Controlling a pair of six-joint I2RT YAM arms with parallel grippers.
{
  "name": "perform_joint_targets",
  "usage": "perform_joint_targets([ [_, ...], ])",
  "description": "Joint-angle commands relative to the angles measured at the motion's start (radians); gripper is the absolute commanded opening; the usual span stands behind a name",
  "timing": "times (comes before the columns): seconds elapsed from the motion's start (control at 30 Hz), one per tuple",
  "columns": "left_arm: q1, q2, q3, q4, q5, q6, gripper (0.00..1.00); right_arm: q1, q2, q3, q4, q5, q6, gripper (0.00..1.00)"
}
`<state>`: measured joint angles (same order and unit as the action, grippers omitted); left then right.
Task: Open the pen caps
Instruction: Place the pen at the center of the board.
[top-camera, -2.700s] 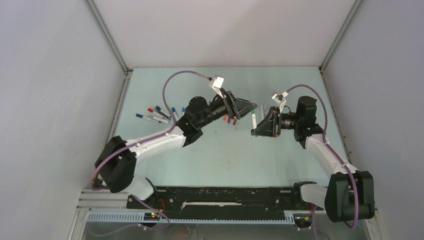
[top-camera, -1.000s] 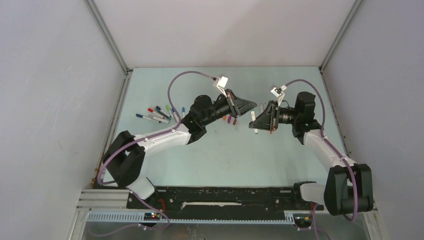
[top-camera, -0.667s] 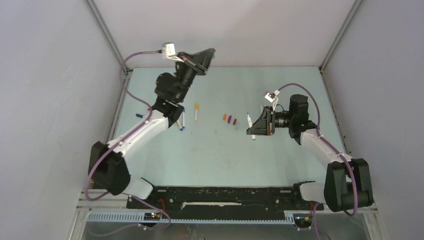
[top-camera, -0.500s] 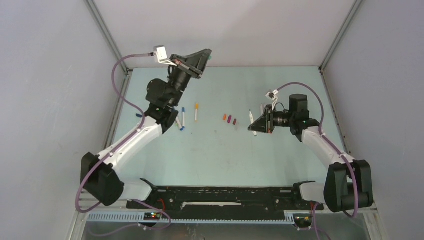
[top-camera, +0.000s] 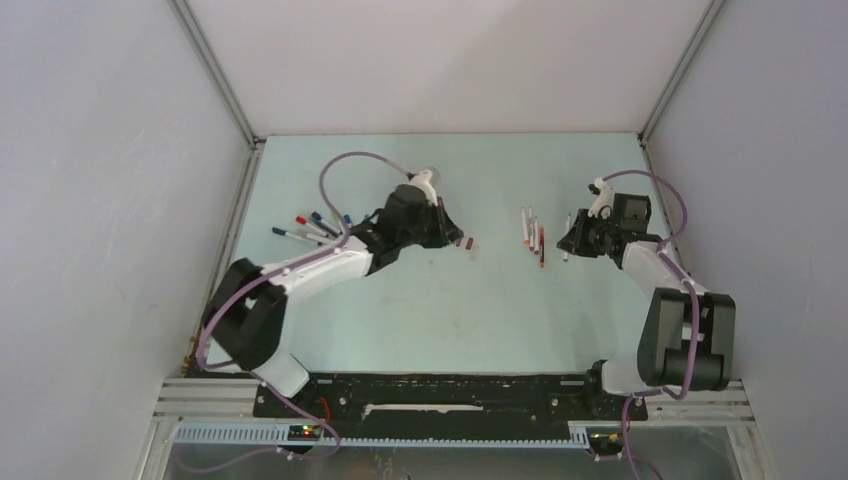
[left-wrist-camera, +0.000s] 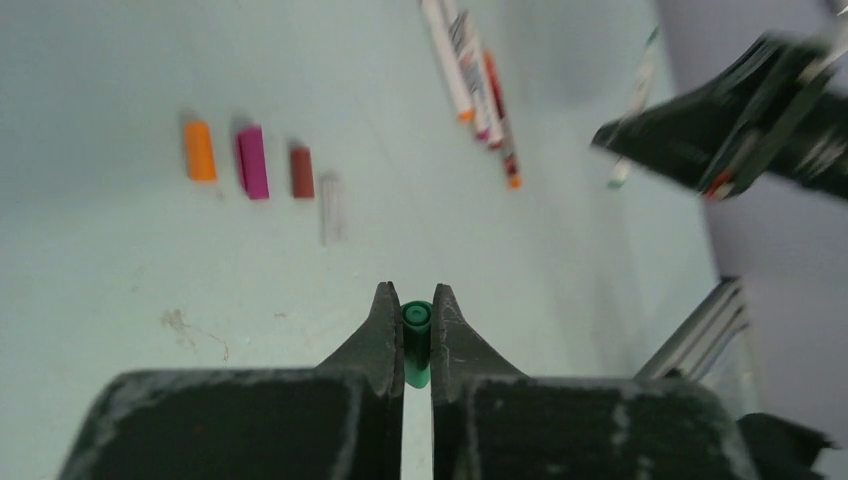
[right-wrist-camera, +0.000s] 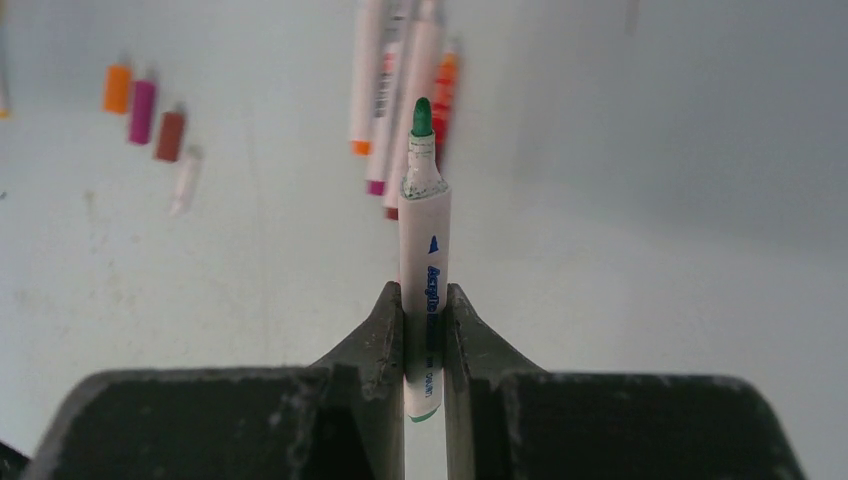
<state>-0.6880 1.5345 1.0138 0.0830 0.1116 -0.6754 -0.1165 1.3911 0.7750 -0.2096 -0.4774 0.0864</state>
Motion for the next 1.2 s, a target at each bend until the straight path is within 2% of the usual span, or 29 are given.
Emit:
perform_joint_targets([
  [0.0, -0.059, 0.130, 0.190, -0.215, -0.037, 0.108, 0.00, -0.044, 0.106, 0.074, -0.013, 0.064, 0.037, 0.01],
  [0.33, -0.103, 0.405, 0.419, -0.349, -0.065, 0.157, 0.02, -0.054, 0.288, 0.169, -0.070, 0.009, 0.059, 0.07],
  [0.67, -0.105, 0.582, 0.645, -0.505, -0.108, 0.201, 0.06, -0.057, 0.351, 0.206, -0.086, -0.039, 0.077, 0.12],
  [0.93, -0.105, 0.670, 0.748, -0.570, -0.109, 0.214, 0.15, -0.054, 0.376, 0.223, -0.099, -0.052, 0.078, 0.17],
  [1.17, -0.105, 0.733, 0.829, -0.624, -0.109, 0.223, 0.25, -0.057, 0.373, 0.230, -0.112, -0.067, 0.073, 0.27],
])
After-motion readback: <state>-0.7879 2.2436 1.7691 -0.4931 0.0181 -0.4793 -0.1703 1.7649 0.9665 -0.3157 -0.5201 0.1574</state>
